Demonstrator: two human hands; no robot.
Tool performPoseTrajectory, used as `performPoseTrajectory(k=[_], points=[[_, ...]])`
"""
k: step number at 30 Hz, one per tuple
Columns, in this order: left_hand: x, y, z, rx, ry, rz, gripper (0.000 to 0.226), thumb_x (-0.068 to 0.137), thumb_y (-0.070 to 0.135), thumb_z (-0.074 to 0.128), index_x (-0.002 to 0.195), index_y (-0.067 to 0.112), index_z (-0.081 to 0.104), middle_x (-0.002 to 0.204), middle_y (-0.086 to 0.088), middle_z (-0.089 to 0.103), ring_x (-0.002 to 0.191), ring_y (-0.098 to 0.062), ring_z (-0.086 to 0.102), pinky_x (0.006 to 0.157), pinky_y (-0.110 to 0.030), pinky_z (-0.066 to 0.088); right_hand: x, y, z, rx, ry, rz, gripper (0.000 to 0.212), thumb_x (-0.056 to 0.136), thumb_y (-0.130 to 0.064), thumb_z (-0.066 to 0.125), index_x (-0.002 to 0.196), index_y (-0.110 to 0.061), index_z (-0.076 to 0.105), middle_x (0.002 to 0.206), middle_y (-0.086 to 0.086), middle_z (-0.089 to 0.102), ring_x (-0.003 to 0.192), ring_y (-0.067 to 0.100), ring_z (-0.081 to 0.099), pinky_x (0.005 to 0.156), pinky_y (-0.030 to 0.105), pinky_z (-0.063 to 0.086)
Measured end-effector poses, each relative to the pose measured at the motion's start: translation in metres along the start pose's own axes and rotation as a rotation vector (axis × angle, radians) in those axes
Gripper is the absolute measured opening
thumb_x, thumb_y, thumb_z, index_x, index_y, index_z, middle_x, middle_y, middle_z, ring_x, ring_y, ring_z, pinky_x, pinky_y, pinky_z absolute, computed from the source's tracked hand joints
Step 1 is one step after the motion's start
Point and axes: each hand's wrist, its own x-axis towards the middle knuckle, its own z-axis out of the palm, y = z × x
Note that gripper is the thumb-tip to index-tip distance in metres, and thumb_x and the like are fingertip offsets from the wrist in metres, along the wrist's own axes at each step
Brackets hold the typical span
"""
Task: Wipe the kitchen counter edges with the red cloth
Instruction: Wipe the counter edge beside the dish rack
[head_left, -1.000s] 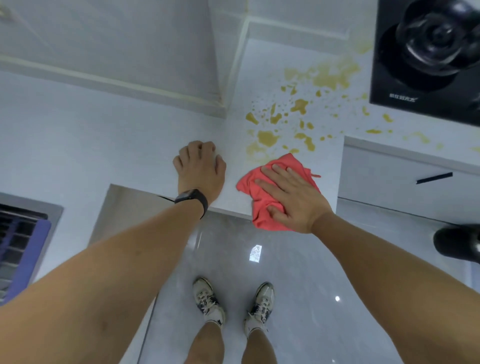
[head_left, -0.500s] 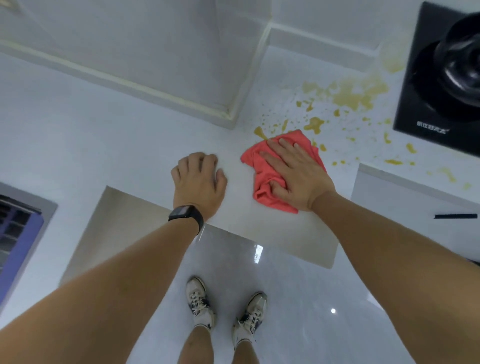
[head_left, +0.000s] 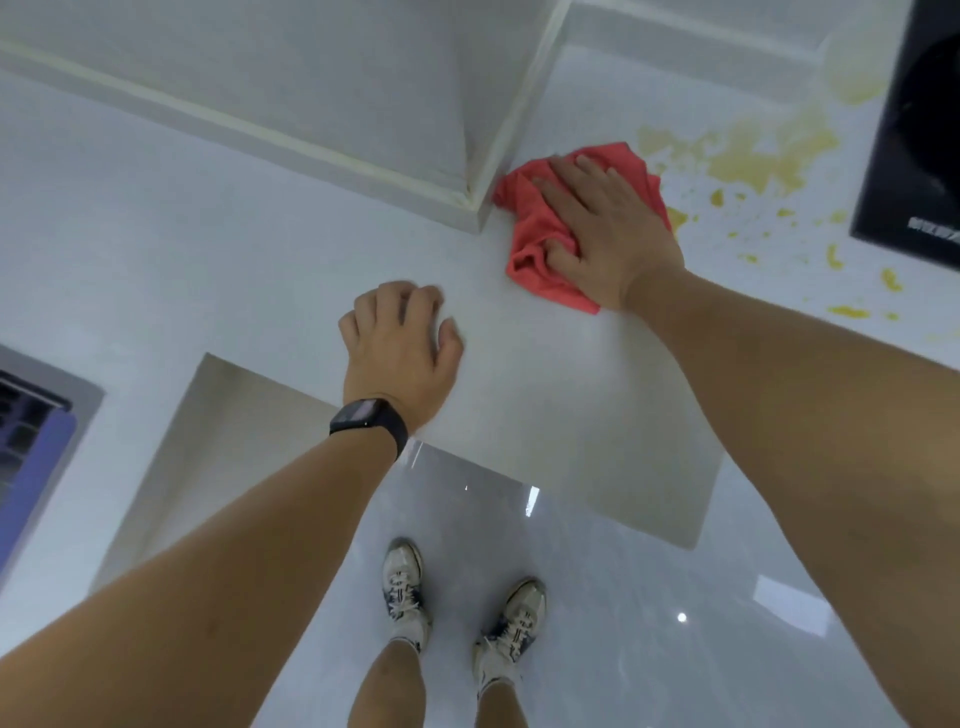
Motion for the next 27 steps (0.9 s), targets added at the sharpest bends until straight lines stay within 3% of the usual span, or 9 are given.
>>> performPoseTrajectory(k=[7, 19, 27], points=[[0.000, 0.000, -0.001, -0.027, -0.024, -0.009, 0.027, 0.098, 0.036, 0.051, 0.121, 0.022, 0.058, 0.124, -0.004, 0.050, 0.117, -0.028, 0.041, 0.099, -0.046, 0.033, -0.020, -0.019, 0.004, 0.003, 0.068, 0.093, 0.073, 0.095, -0.051, 0.036, 0.158, -0.015, 0.039, 0.165, 0.013, 0.035, 0.152, 0.036, 0.032, 0.126, 0.047, 0.019], [-0.001, 0.004, -0.009, -0.014, -0.058, -0.024, 0.028, 0.098, 0.037, 0.049, 0.120, 0.021, 0.058, 0.123, -0.006, 0.051, 0.115, -0.032, 0.043, 0.097, -0.048, 0.035, -0.150, -0.102, 0.022, 0.061, 0.072, -0.081, 0.071, 0.096, -0.050, 0.048, 0.159, -0.019, 0.039, 0.168, 0.007, 0.029, 0.156, 0.031, 0.025, 0.126, 0.052, 0.019], [0.000, 0.003, -0.006, 0.009, -0.040, -0.015, 0.030, 0.097, 0.035, 0.053, 0.121, 0.020, 0.058, 0.123, -0.008, 0.052, 0.113, -0.032, 0.043, 0.095, -0.047, 0.035, -0.136, -0.090, 0.021, 0.083, 0.051, -0.139, 0.074, 0.093, -0.051, 0.051, 0.160, -0.023, 0.038, 0.169, 0.004, 0.028, 0.157, 0.028, 0.021, 0.127, 0.052, 0.018]])
